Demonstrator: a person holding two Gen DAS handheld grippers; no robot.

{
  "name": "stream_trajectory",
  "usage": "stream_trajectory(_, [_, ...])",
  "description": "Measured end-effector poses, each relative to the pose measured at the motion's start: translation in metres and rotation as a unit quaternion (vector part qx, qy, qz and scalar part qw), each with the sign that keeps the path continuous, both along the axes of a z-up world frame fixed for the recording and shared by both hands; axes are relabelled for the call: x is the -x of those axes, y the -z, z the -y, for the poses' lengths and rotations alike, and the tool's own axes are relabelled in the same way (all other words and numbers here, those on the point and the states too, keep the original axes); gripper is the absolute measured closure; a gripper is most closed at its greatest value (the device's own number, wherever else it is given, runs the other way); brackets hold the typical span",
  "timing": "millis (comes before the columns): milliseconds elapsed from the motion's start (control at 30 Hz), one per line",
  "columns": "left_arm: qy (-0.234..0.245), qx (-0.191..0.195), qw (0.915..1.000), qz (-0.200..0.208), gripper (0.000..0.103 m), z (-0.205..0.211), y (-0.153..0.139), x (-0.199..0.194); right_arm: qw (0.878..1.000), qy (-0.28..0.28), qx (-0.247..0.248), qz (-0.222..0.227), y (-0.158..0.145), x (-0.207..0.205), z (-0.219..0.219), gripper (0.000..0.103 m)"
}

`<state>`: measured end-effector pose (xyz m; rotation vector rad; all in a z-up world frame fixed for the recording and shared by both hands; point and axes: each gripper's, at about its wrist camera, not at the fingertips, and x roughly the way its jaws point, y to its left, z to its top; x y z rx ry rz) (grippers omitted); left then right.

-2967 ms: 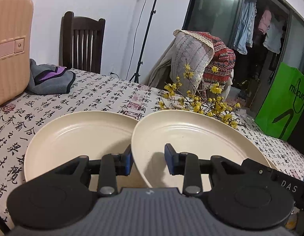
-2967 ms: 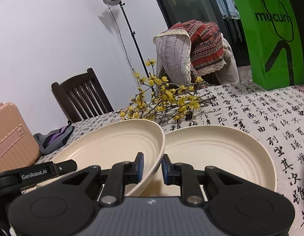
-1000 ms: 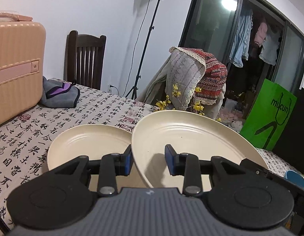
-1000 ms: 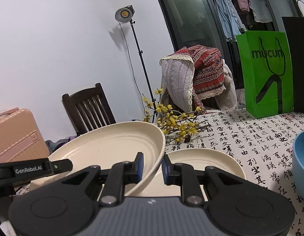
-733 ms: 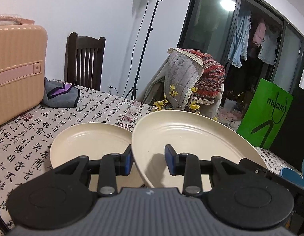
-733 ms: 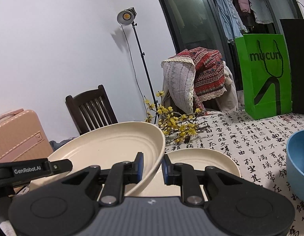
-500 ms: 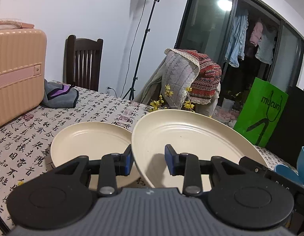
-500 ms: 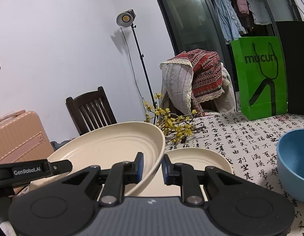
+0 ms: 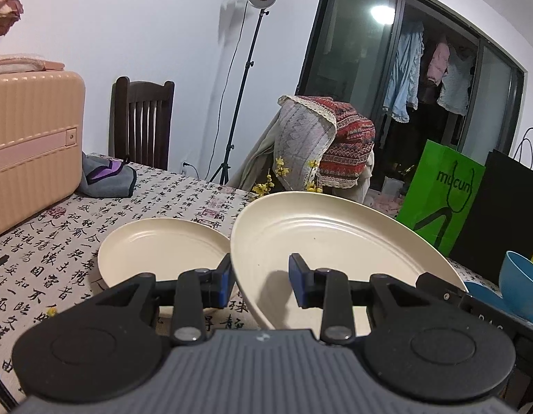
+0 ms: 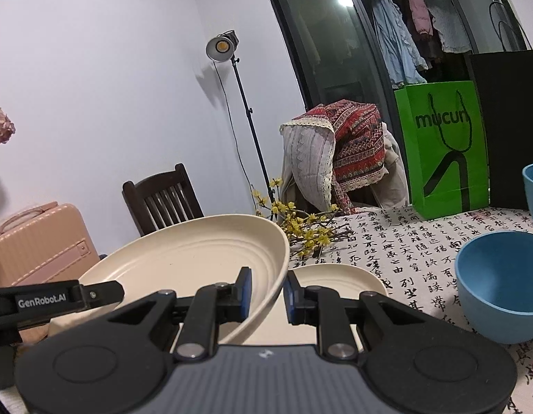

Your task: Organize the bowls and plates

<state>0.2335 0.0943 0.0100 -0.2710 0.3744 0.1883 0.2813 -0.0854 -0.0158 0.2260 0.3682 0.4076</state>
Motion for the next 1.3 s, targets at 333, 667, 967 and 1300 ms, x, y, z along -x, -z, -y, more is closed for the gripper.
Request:
stream_trajectory(333, [0.007,0.001,1.0000,0.003,0.070,0.012,0.000,0.017,1.000,0.005,0.003,0.005,-0.004,0.019,0.014,0.084])
stream_trajectory(667, [0.014,0.002,0.9999,0.009,0.070,0.024,-0.001,0.032,1.000,0.009,0.004,0.011,-0.007,0.034,0.025,0.084])
stream_trajectory(967, [0.021,0.003,0.9997,0.009,0.070,0.033,0.002,0.044,1.000,0.013,0.006,0.014,-0.005,0.044,0.033,0.084])
stream_trajectory(1300, [0.030,0.000,0.9994,0.014,0.070,0.041,0.002,0.054,1.000,0.019,0.004,0.018,-0.005,0.056,0.040,0.084])
